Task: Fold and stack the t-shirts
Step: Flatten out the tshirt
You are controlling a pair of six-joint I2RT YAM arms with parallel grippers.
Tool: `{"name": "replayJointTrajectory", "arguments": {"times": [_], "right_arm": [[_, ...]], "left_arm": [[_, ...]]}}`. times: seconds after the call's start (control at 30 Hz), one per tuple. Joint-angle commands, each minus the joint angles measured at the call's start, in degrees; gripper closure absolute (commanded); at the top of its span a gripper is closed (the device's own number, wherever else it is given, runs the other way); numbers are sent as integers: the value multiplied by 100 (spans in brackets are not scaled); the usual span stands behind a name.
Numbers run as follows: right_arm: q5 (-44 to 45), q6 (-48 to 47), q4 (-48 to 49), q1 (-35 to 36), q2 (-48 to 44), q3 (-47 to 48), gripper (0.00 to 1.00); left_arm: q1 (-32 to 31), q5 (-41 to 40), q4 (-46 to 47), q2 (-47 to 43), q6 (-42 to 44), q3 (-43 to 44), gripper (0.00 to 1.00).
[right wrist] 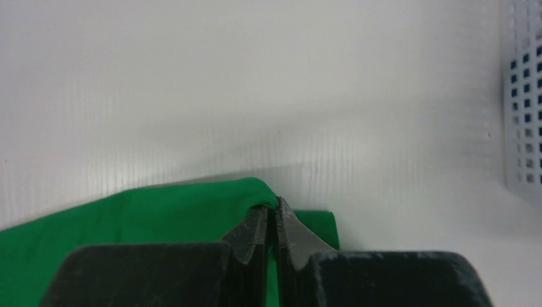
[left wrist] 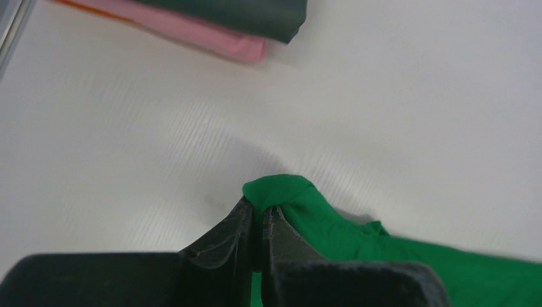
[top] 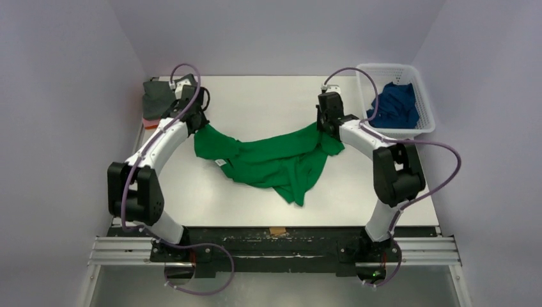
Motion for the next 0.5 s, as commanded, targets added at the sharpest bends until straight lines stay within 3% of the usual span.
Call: {"name": "replayJointTrajectory", "arguments": {"times": [0.0, 0.07, 0.1, 0.13, 0.17, 0.2, 0.33, 0.47], "right_arm": [[126, -138, 248, 20, 709, 1027, 89], [246, 97, -235, 19, 851, 1435, 66], [286, 257, -395, 16, 781, 1535, 51], [293, 345, -443, 13, 626, 1507, 14], [303, 450, -466, 17, 380, 1385, 3], [317, 559, -522, 14, 96, 1174, 1], [486, 1100, -702, 19, -1449, -68, 1], [864, 1748, -1068, 7, -2904, -1358, 1]], "left_arm": [[129, 386, 40, 996, -42, 1274, 82], [115, 687, -167, 1247, -38, 1602, 45], [100, 829, -157, 1236, -24, 1603, 22], [63, 927, -128, 1108, -5, 1546, 3], [8, 980, -103, 956, 40, 1436, 0], [-91, 972, -136, 760, 95, 1321, 0], [-1031, 838, -108, -431, 296, 401, 0], [-2387, 1794, 564, -1247, -74, -828, 0]]}}
